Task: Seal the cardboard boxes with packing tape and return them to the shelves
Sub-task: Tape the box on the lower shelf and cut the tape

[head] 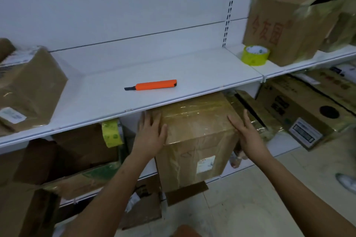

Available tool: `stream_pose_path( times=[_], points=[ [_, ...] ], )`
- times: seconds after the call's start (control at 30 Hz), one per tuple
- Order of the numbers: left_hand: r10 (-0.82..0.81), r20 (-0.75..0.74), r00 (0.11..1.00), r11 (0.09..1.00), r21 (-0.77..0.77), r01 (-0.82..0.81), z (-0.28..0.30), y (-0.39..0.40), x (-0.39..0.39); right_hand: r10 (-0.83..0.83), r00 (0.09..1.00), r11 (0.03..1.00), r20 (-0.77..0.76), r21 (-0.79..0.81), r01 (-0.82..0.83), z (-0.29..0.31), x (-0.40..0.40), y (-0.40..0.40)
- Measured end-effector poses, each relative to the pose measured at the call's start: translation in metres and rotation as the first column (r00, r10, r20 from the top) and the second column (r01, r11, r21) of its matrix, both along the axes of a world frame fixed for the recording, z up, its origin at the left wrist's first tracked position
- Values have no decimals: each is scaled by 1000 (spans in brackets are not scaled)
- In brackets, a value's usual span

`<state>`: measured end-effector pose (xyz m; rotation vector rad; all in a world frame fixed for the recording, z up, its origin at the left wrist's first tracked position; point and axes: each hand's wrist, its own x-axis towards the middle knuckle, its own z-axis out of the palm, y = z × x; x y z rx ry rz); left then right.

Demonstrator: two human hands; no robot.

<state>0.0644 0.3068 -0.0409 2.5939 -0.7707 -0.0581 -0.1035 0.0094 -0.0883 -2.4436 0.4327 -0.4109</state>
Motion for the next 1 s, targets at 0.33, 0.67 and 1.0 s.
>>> stream_pose_path(
  times=[0.33,0.67,1.0],
  points=[
    [308,-433,847,796,-370,-479,-15,12,-46,-237,971,811,-19,546,209,35,96,38],
    [467,-629,622,602,-290,-744,-18,17,-25,-126,986,885,-110,437,162,4,127,134],
    [214,-736,642,585,-430,-688,-28,20,-18,-49,980,954,-191,282,103,46,146,54]
  ],
)
